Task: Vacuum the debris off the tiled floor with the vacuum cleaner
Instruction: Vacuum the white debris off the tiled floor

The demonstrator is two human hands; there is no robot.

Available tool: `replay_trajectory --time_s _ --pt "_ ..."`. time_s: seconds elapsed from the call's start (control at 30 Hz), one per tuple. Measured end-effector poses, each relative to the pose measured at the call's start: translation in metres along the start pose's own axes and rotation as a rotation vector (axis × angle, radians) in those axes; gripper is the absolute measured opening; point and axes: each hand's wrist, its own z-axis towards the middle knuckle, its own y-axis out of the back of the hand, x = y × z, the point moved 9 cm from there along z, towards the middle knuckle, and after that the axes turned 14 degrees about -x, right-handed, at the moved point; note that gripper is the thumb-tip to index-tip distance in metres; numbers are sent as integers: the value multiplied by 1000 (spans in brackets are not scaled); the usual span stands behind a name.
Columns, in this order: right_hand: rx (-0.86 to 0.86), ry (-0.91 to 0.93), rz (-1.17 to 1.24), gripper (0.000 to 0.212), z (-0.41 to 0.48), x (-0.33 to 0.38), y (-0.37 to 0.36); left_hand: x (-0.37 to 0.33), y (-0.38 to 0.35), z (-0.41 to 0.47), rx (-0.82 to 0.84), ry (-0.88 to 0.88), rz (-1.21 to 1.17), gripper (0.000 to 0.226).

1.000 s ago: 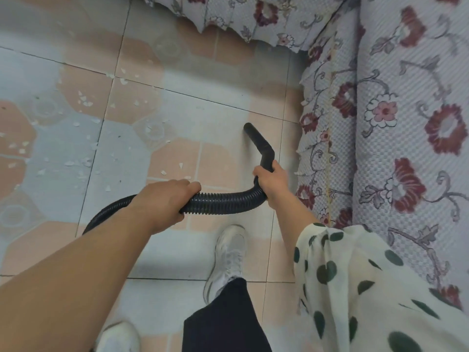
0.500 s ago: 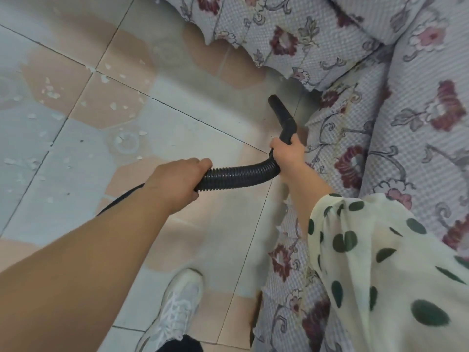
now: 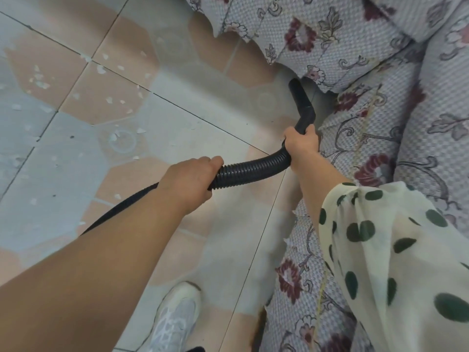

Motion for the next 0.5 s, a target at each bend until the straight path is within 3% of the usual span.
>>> replay_trajectory --time_s 0.23,0.4,0.5 --pt "36 45 -47 50 -37 -8 5 15 8 -26 34 -34 50 31" --pt "159 68 -41 34 -97 -3 -9 41 22 -71 86 -27 59 27" --pt "242 65 -44 34 -132 -3 -20 57 36 -100 96 -28 52 23"
